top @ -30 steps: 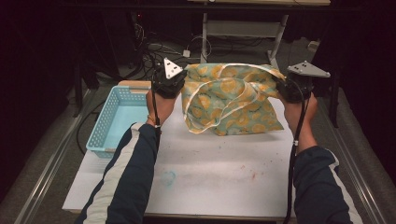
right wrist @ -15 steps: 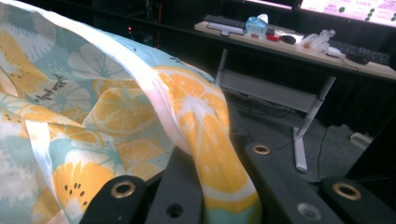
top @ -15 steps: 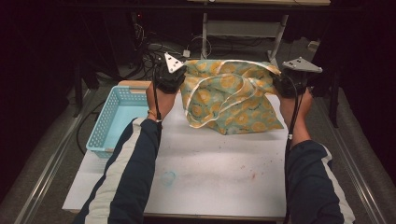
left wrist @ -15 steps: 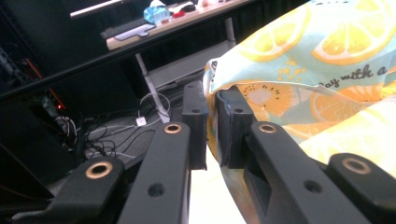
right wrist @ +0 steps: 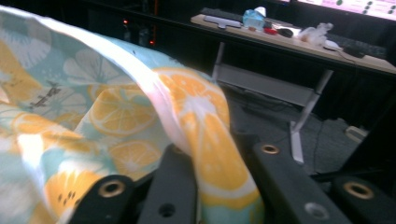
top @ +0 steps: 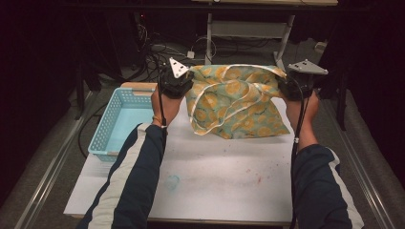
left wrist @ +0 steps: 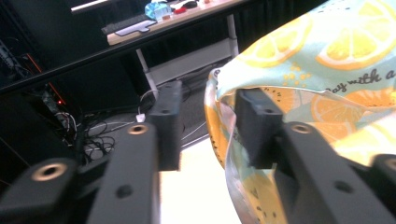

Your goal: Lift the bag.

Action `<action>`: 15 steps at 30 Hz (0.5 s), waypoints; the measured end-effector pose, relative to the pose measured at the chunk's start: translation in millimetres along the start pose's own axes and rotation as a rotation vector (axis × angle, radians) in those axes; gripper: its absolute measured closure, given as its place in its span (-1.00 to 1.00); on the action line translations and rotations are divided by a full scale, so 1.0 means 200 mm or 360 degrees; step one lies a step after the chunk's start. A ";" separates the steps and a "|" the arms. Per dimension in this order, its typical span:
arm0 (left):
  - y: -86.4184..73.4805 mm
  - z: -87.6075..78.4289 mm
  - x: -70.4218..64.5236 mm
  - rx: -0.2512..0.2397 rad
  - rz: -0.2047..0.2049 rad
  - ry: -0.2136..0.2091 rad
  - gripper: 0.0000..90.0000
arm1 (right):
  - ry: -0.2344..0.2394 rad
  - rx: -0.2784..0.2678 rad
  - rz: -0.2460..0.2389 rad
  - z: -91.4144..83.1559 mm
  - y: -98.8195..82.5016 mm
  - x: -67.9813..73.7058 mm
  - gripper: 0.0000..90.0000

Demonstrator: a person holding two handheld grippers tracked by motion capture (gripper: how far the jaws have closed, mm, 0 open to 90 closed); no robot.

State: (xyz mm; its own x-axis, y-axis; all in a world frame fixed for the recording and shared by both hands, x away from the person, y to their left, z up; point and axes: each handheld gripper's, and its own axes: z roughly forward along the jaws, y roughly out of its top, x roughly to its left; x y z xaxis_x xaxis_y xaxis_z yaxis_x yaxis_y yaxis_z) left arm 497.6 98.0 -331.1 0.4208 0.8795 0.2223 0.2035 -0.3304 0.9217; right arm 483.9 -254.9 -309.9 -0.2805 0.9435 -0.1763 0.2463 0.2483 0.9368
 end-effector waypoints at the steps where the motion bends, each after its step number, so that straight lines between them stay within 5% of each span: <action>1: 0.00 0.00 0.00 0.0002 -0.0001 -0.0005 0.29 | 0.0002 0.0003 0.0004 0.00 0.00 0.00 0.80; 9: 0.01 0.02 -0.02 0.0068 0.0056 0.0033 0.23 | -0.0022 0.0003 -0.0006 0.00 0.00 0.03 0.29; 12: 0.00 0.03 -0.02 0.0086 0.0119 0.0031 0.38 | 0.0035 -0.0032 0.0026 -0.01 0.01 0.03 0.14; 15: 0.00 0.03 0.00 0.0105 0.0094 0.0033 0.45 | 0.0076 -0.0057 0.0023 -0.02 0.03 0.04 0.01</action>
State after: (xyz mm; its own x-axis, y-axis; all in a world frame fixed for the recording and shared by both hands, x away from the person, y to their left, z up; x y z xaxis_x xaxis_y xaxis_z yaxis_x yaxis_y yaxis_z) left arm 502.1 95.4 -333.5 0.4153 0.8645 0.2831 0.2367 -0.4032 0.8840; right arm 478.9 -247.4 -304.8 -0.3211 0.9352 -0.1491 0.2172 0.2260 0.9496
